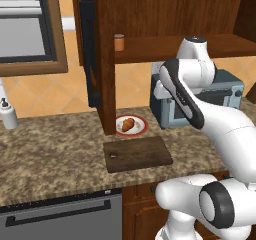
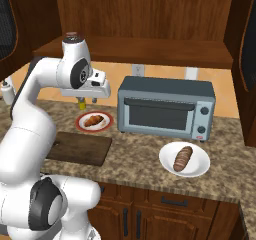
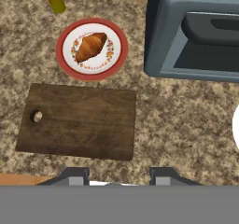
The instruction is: From the different types of pastries on the counter, select a croissant and place it on the cutting board. Then retrieve a jar of jam from the cabinet and place it alongside the croissant on the cutting board.
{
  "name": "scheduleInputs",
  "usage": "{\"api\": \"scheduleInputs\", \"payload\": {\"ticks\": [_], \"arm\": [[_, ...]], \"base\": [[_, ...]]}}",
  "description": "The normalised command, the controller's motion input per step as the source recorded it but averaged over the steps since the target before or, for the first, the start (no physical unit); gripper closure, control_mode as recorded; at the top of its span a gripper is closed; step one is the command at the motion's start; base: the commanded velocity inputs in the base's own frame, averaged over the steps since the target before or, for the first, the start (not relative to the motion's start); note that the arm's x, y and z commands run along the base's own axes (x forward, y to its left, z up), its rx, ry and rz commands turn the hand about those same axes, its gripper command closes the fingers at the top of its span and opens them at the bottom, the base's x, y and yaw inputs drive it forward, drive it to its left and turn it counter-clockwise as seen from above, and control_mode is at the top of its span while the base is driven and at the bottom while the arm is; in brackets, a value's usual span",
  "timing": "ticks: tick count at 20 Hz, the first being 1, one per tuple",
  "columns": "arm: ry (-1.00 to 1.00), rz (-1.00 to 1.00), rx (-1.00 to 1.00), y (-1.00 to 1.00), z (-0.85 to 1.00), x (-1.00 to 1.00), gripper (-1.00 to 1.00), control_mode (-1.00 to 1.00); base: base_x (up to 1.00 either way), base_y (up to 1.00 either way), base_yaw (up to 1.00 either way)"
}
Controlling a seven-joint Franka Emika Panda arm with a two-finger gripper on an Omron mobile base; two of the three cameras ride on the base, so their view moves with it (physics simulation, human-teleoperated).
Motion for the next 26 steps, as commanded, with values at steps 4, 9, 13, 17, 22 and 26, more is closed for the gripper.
{"api": "scheduleInputs", "payload": {"ticks": [4, 9, 13, 17, 22, 26], "arm": [[0.0, 0.0, -0.1, 0.01, -0.18, 0.01, -1.0, -1.0], [-0.08, 0.0, -0.22, 0.38, -0.28, 0.01, -1.0, -1.0], [-0.27, 0.0, -0.07, 0.53, -0.13, 0.0, -1.0, -1.0], [-0.34, 0.0, 0.04, 0.48, -0.06, 0.07, -1.0, -1.0], [-0.12, 0.0, 0.08, 0.32, -0.44, 0.01, -1.0, -1.0], [0.14, 0.0, -0.16, 0.04, -0.59, -0.04, -1.0, -1.0]], "base": [[0.0, 0.0, 0.0], [0.0, 0.0, 0.0], [0.0, 0.0, 0.0], [0.0, 0.0, 0.0], [0.0, 0.0, 0.0], [0.0, 0.0, 0.0]]}}
